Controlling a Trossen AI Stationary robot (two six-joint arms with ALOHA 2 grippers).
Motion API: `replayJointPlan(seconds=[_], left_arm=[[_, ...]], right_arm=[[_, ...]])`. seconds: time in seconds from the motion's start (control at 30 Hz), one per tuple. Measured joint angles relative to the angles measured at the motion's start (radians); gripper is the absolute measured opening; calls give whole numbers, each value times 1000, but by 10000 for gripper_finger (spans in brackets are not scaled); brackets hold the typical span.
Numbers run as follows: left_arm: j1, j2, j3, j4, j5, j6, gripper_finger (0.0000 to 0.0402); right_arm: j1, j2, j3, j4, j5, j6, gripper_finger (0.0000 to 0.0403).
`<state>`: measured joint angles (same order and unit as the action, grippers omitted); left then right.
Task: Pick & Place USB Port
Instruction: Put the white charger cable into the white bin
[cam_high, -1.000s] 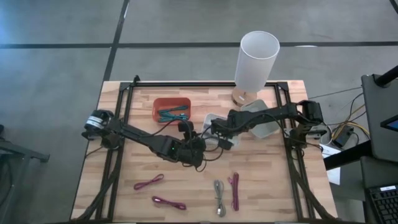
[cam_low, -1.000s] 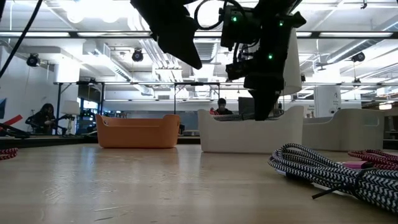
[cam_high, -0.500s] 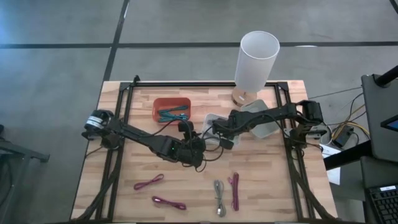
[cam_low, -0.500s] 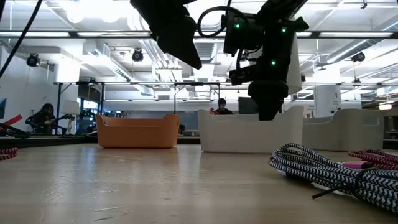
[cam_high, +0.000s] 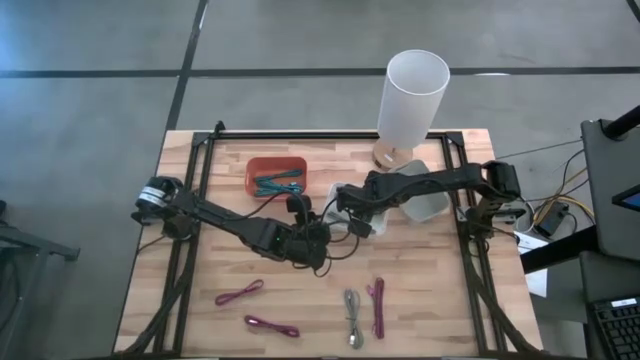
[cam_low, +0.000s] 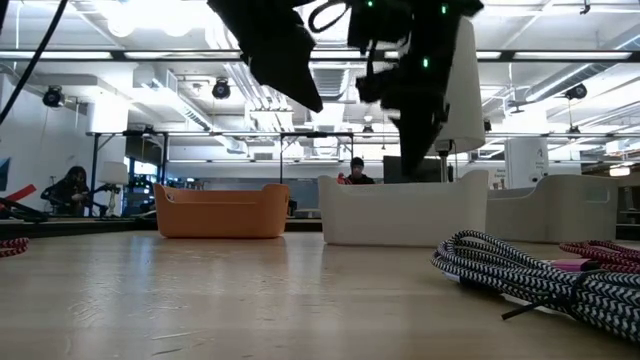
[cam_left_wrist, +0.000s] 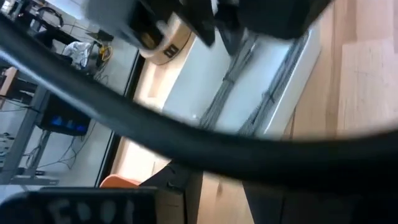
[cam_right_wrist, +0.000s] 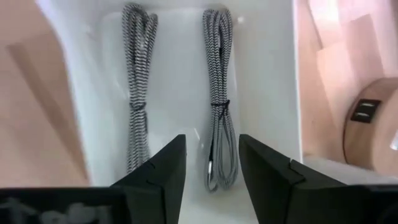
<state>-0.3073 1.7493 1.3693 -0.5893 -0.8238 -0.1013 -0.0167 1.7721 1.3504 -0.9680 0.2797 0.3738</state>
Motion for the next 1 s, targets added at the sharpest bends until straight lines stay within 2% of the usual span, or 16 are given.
replayJointPlan(seconds=[0.1, 0.33, 0.47, 0.67, 1.0], left_arm=[[-6, 0, 1, -63, 0, -3, 115], [-39, 0, 1, -171, 1, -78, 115], [-68, 0, 1, -174, 8, -72, 115], [-98, 0, 1, -175, 81, -80, 115], [-110, -1, 17, -174, 117, -84, 115]], right_arm=[[24, -15, 45, -52, 0, 25, 137], [130, -51, 54, -43, 0, 99, 138], [197, -52, 48, -42, 0, 149, 145], [285, -53, 39, -35, -1, 225, 148], [366, -53, 28, 36, -14, 260, 135]])
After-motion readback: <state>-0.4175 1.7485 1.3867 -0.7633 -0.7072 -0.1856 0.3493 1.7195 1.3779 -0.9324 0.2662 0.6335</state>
